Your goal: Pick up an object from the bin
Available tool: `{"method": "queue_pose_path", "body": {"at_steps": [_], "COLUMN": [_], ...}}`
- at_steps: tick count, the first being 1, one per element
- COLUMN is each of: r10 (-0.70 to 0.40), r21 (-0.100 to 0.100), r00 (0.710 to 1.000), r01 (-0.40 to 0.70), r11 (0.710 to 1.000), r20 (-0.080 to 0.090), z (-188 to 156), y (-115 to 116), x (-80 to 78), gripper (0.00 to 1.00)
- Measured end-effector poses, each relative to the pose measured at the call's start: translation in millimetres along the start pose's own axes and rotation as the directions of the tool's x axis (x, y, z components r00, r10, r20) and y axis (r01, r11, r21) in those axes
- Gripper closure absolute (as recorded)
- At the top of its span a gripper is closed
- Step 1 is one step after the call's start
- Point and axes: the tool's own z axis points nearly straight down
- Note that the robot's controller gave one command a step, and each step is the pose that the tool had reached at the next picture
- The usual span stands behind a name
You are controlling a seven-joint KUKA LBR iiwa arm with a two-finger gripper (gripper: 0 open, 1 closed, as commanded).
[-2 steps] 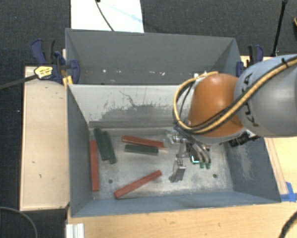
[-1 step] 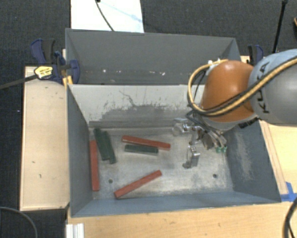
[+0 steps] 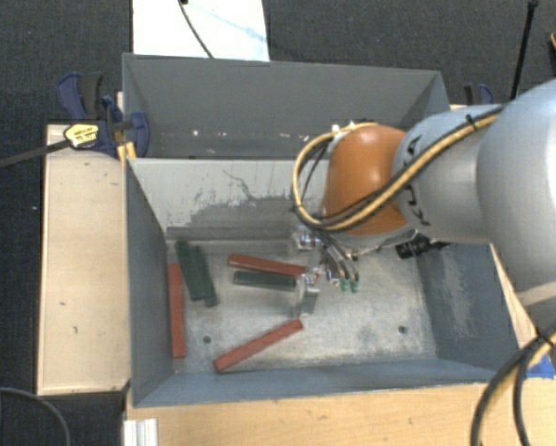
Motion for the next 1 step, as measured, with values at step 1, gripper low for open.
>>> {"method": "queue_pose_path", "body": {"at_steps": [1], "r10": [0.004], "r21": [0.001], "r00": [1.0], "r01": [-0.004], "r11": [1.0], "r20": [0.004], "z": [-1.8], "y": [-1.7], "x": [-1.4], "gripper": [1.0]}}
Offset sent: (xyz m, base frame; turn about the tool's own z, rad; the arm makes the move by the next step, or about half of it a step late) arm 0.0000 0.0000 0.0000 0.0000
